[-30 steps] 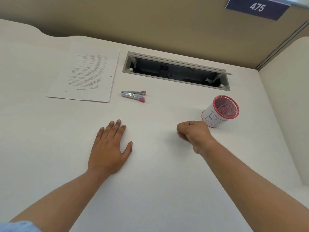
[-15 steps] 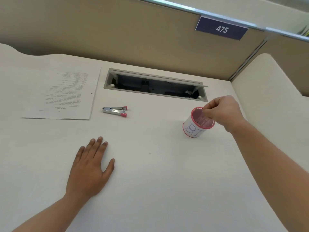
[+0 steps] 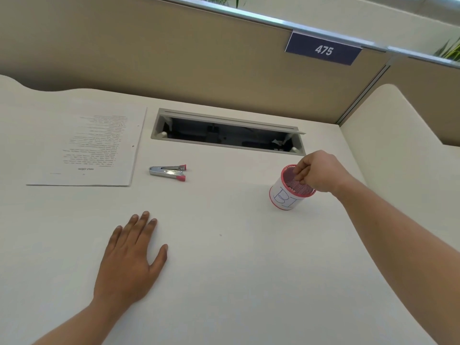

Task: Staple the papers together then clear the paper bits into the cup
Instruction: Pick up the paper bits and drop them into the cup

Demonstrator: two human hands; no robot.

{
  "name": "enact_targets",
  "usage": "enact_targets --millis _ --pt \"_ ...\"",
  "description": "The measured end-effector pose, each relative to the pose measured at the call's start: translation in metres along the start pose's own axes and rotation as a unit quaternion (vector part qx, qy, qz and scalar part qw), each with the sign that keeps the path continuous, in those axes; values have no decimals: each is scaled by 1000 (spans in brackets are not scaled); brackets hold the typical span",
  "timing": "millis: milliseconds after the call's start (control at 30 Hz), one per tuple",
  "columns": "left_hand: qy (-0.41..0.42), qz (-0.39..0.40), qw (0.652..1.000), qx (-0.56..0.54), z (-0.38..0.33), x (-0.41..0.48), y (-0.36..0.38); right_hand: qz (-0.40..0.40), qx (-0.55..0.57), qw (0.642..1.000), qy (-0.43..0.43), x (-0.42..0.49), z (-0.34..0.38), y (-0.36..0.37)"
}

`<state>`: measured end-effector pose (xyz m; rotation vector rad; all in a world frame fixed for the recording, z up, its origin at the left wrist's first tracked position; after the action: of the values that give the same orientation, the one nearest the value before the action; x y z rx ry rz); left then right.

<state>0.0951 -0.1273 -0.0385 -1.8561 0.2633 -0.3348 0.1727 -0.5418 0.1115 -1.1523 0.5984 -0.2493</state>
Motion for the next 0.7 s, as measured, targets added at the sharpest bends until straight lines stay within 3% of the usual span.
enact_targets --millis 167,333,533,700 --pt "-1 2 1000 -2 1 0 1 -32 11 999 -13 -2 -1 -3" --pt "-1 -1 1000 -2 0 0 0 -9 -1 1000 -21 -1 0 0" --pt "-5 -1 1000 0 0 0 0 -91 70 991 -65 -25 23 -5" --pt "-6 -1 1000 1 -1 1 -2 18 85 990 -114 -68 56 56"
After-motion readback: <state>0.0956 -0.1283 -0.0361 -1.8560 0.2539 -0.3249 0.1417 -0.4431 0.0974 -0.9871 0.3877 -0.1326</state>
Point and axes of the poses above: each hand's wrist, its own x-axis towards the middle knuckle, its own y-axis out of the palm, z = x × y, the point moved 6 cm from there along x, towards the middle knuckle, and after that the axes turned 7 degrees about y, right-handed, at the moved point
